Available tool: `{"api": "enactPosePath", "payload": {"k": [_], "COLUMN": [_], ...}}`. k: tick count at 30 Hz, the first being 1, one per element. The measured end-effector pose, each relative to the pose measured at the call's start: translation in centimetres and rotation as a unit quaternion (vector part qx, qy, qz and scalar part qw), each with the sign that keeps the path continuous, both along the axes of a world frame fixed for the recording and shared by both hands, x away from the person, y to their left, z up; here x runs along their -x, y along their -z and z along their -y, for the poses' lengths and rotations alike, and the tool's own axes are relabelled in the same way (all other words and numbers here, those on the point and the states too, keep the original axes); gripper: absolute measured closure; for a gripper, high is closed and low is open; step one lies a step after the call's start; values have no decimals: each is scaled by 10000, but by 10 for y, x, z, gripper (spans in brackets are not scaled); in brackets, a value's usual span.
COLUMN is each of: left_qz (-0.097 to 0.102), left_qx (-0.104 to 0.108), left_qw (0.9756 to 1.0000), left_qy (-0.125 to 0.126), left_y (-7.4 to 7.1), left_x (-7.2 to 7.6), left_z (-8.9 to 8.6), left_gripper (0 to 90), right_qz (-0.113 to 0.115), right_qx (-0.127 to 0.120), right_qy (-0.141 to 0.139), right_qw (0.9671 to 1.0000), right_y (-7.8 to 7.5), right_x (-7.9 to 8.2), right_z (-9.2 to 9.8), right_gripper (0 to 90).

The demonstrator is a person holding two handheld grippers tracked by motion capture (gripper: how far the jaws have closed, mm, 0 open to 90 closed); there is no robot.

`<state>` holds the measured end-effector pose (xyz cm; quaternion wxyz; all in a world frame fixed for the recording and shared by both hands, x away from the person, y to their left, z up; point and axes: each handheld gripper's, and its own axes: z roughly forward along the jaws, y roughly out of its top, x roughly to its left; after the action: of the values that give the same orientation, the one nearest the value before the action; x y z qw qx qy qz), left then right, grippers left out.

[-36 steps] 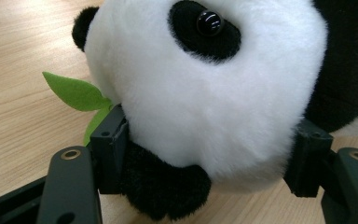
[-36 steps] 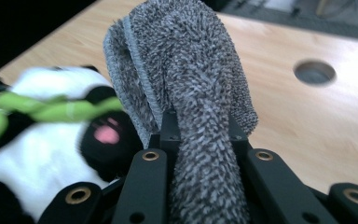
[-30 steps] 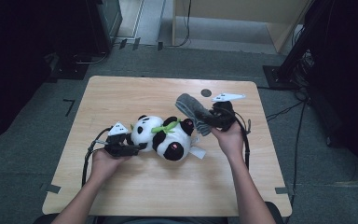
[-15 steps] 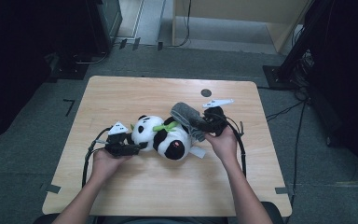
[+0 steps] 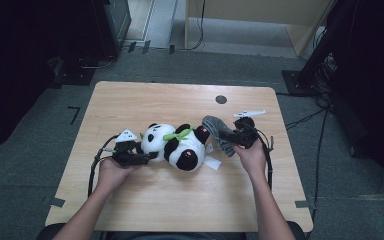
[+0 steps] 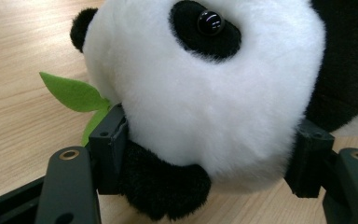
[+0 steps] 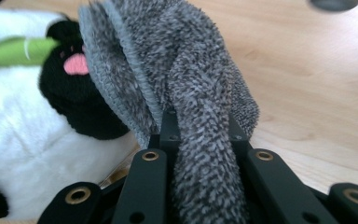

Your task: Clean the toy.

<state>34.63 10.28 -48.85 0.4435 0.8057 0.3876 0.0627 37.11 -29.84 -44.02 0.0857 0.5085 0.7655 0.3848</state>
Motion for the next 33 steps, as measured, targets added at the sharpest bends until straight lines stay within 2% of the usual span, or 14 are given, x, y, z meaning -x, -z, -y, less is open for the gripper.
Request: {"api": "enactPosePath", "payload": {"k": [3, 6, 11, 14, 17, 19, 23, 24, 26, 29, 33], "left_qz": [-9, -13, 4, 7, 13, 11, -1, -4, -15, 21, -44], "left_qx": [0, 1, -1, 29, 40, 47, 36, 9, 22, -14, -24], "left_qw": [10000, 10000, 10000, 10000, 10000, 10000, 10000, 10000, 10000, 10000, 9999], "left_qy": [7, 4, -9, -31, -45, -51, -55, -56, -80, -89, -113], "left_y": [0, 0, 0, 0, 1, 1, 1, 1, 1, 1, 1], "left_x": [-1, -1, -1, 0, 0, 0, 0, 0, 0, 1, 0], "left_z": [1, 1, 1, 2, 2, 3, 3, 3, 3, 5, 5], "left_gripper": [306, 305, 302, 301, 302, 301, 301, 300, 297, 300, 317], "right_qz": [260, 491, 829, 923, 887, 818, 747, 654, 448, 437, 415], "right_qx": [-183, -261, -355, -421, -430, -340, -200, -227, -408, -460, -555], "right_qy": [78, -15, -409, -666, -950, -1141, -1344, -1313, -1241, -1255, -1288], "right_qw": [9995, 9985, 9951, 9926, 9906, 9895, 9879, 9889, 9904, 9901, 9892], "right_y": [-16, -30, -49, -52, -49, -43, -29, -24, -15, -10, -4], "right_x": [8, 14, 22, 24, 24, 24, 23, 22, 19, 19, 18], "right_z": [4, -1, -28, -44, -58, -70, -88, -91, -93, -89, -83], "right_gripper": [774, 773, 768, 764, 759, 751, 740, 740, 741, 743, 746]}}
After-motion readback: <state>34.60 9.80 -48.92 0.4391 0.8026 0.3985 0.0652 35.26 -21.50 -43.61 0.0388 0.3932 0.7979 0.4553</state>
